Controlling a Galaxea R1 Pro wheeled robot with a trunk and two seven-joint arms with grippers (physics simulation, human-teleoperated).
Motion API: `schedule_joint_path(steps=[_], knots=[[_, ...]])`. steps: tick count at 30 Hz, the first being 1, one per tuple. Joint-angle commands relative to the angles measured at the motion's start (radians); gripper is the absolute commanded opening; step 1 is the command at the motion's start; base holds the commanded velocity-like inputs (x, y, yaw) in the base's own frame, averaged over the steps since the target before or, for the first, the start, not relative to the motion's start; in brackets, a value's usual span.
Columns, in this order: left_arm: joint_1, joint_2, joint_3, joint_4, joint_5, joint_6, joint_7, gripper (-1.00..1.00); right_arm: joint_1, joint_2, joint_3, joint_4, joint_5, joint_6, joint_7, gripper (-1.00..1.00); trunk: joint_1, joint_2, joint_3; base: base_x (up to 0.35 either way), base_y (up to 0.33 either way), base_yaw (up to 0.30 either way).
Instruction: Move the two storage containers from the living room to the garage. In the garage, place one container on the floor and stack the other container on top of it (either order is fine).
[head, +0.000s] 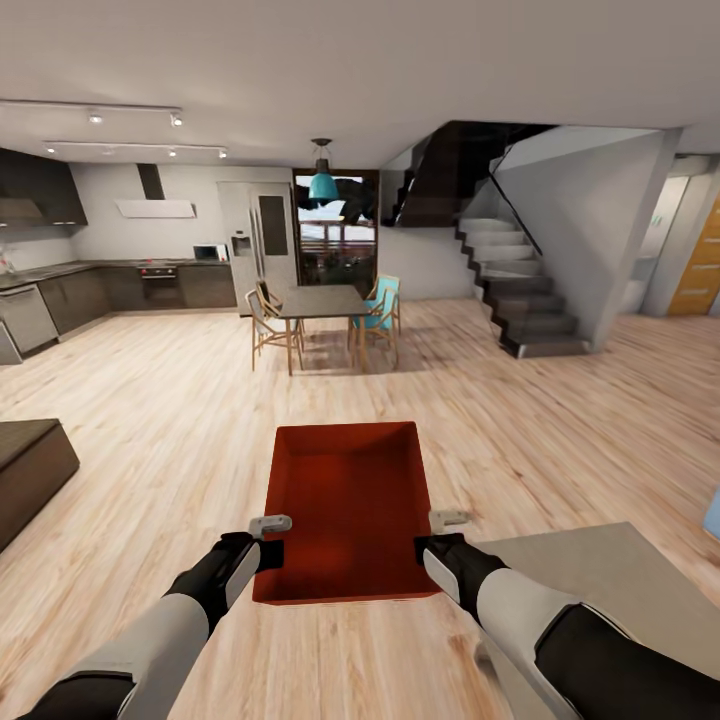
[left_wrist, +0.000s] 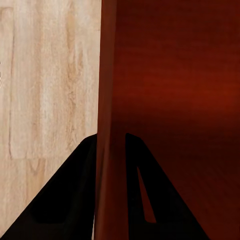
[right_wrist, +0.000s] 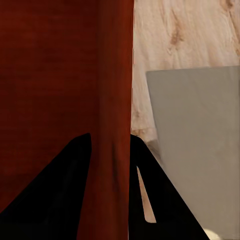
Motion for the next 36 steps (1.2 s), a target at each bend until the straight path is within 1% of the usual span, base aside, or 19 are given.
schedule_joint_path(steps=[1,5,14,20,36], knots=[[0.000,-0.001,0.007,0.000,-0.019,0.008,0.012,-1.00,-0.001,0.010,0.009,-0.003,0.021,0.007,-0.006,-1.00,0.001,-0.002,-0.002,0.281,0.028,0.149],[0.000,-0.001,0.007,0.000,-0.019,0.008,0.012,-1.00,-0.001,0.010,0.010,-0.002,0.021,0.007,-0.007,-1.00,0.001,-0.002,-0.002,0.207,0.009,0.231],[0.000,-0.001,0.007,0.000,-0.019,0.008,0.011,-1.00,-0.001,0.010,0.009,-0.002,0.021,0.007,-0.006,-1.00,0.001,-0.002,-0.002,0.114,0.000,0.248],[0.000,0.000,0.007,0.000,-0.019,0.008,0.011,-1.00,-0.001,0.010,0.009,-0.002,0.021,0.007,-0.006,-1.00,0.001,-0.002,-0.002,0.225,0.000,0.039],[0.000,0.000,0.006,0.002,-0.018,0.008,0.011,-1.00,-0.001,0.010,0.009,-0.002,0.021,0.007,-0.006,-1.00,0.001,-0.002,-0.002,0.319,0.000,0.001]])
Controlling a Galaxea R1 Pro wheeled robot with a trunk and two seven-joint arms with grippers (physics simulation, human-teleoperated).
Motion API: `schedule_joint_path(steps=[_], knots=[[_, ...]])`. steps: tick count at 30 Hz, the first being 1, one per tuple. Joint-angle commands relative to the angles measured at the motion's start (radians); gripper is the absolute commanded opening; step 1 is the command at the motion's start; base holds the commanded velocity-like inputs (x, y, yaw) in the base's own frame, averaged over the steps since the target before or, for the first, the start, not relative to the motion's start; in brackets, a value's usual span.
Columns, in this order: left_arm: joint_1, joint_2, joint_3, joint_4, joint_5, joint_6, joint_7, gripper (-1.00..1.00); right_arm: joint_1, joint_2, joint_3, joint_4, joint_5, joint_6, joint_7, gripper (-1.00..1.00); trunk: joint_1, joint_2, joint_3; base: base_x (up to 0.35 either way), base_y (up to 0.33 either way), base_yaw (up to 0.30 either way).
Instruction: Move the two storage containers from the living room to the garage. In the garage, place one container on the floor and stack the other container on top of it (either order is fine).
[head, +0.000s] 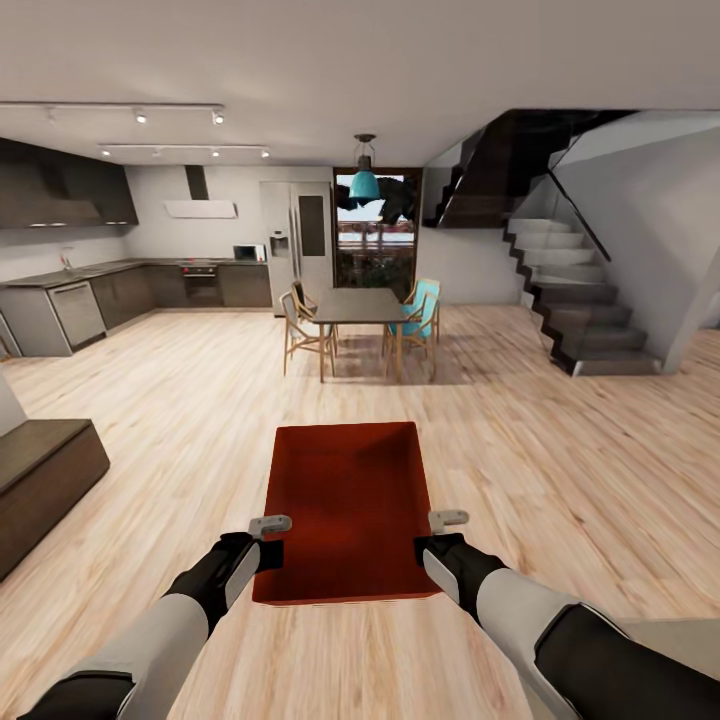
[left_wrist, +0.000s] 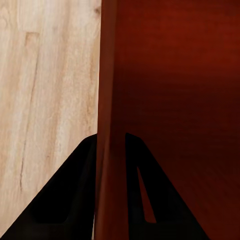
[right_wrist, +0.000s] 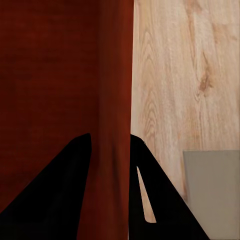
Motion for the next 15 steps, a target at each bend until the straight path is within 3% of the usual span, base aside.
schedule_joint_path(steps=[1,15], knots=[[0.000,-0.001,0.007,0.000,-0.020,0.008,0.012,-1.00,-0.001,0.009,0.009,-0.003,0.020,0.007,-0.005,-1.00,0.001,-0.002,-0.002,0.322,0.000,0.000],[0.000,-0.002,0.007,0.001,-0.020,0.010,0.011,-1.00,-0.001,0.009,0.010,-0.003,0.020,0.007,-0.006,-1.00,0.001,-0.002,-0.002,0.322,0.000,0.000]])
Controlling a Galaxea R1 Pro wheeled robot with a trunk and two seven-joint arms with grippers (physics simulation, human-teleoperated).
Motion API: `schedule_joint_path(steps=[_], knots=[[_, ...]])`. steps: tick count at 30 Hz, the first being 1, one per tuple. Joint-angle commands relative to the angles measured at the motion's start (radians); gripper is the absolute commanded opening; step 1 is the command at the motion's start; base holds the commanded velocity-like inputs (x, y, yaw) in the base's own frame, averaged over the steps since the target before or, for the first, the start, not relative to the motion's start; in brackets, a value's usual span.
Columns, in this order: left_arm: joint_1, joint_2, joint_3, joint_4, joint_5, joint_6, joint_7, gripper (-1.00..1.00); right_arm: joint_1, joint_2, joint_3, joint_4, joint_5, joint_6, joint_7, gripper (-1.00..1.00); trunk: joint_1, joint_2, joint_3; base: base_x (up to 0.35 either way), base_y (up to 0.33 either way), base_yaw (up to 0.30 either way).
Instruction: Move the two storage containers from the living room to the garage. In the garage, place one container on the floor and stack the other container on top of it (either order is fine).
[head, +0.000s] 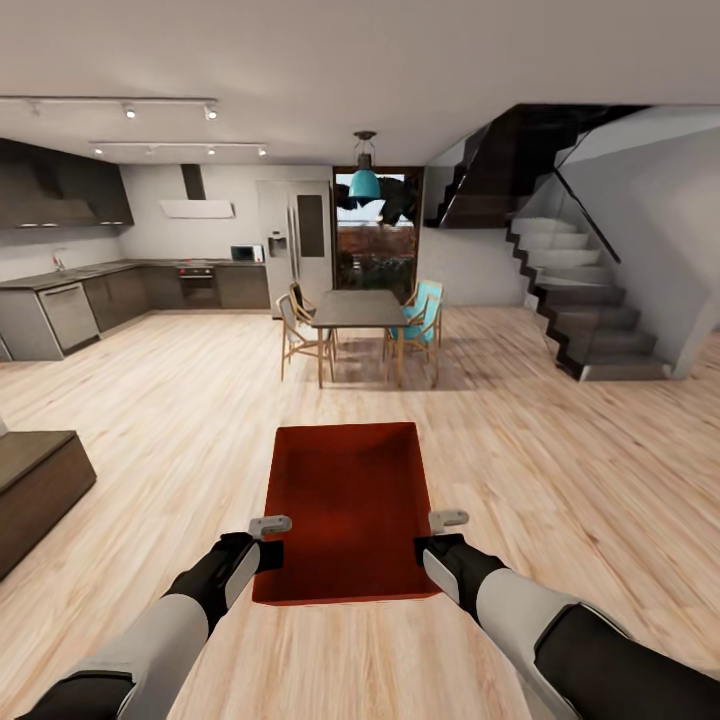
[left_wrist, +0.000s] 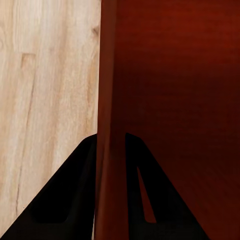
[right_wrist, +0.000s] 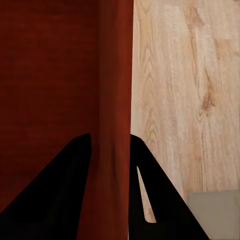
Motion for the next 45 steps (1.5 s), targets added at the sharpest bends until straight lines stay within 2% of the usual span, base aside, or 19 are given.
schedule_joint_path(steps=[1,45], knots=[[0.000,-0.001,0.005,0.000,-0.015,0.008,0.013,-1.00,-0.001,0.008,0.007,-0.005,0.025,0.007,-0.005,-1.00,0.001,-0.002,-0.002,0.322,0.000,0.000],[0.000,-0.002,0.005,0.001,-0.016,0.008,0.013,-1.00,-0.001,0.008,0.007,-0.005,0.025,0.007,-0.005,-1.00,0.001,-0.002,-0.002,0.322,0.000,0.000]])
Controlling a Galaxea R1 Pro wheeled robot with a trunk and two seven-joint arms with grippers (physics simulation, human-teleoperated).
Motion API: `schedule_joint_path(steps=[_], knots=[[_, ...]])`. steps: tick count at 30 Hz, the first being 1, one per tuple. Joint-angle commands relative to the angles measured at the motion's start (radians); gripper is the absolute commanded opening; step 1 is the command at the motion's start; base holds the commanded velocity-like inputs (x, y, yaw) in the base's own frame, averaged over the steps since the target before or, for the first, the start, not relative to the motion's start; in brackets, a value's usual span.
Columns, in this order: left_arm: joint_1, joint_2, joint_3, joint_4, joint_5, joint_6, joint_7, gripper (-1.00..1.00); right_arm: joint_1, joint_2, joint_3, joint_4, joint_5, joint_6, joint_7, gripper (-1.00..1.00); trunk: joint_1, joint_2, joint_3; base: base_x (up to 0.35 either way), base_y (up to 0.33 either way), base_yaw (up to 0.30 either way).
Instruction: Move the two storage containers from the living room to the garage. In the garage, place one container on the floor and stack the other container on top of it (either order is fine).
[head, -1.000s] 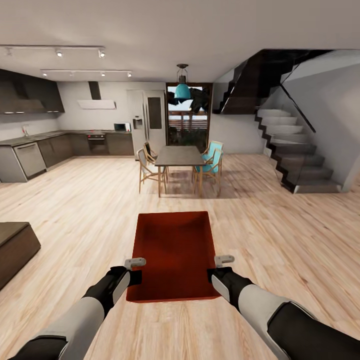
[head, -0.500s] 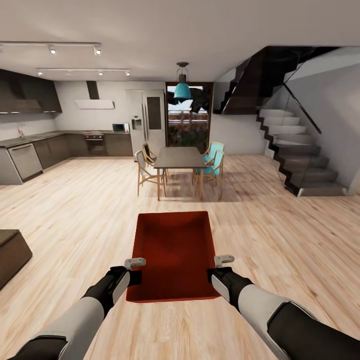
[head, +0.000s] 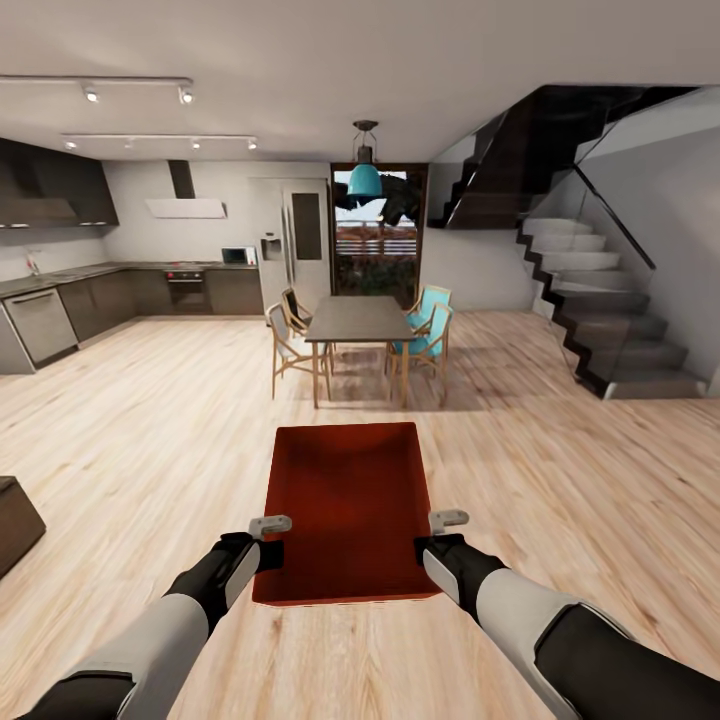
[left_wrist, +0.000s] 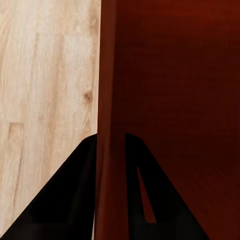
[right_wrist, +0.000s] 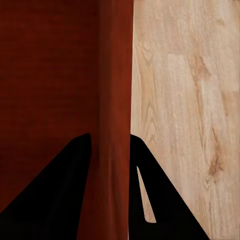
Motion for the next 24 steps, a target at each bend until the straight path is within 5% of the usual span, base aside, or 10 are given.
schedule_joint_path(steps=[1,17,24], knots=[[0.000,-0.002,0.004,0.000,-0.014,0.008,0.013,-1.00,-0.001,0.008,0.006,-0.006,0.026,0.007,-0.005,-1.00,0.001,-0.002,-0.002,0.322,0.000,0.000],[0.000,-0.002,0.004,0.000,-0.014,0.008,0.013,-1.00,-0.001,0.008,0.006,-0.005,0.026,0.007,-0.006,-1.00,0.001,-0.002,-0.002,0.322,0.000,-0.006],[0.000,-0.002,0.004,0.000,-0.014,0.008,0.013,-1.00,-0.001,0.008,0.007,-0.006,0.027,0.007,-0.007,-1.00,0.001,-0.002,-0.003,0.322,0.000,-0.190]])
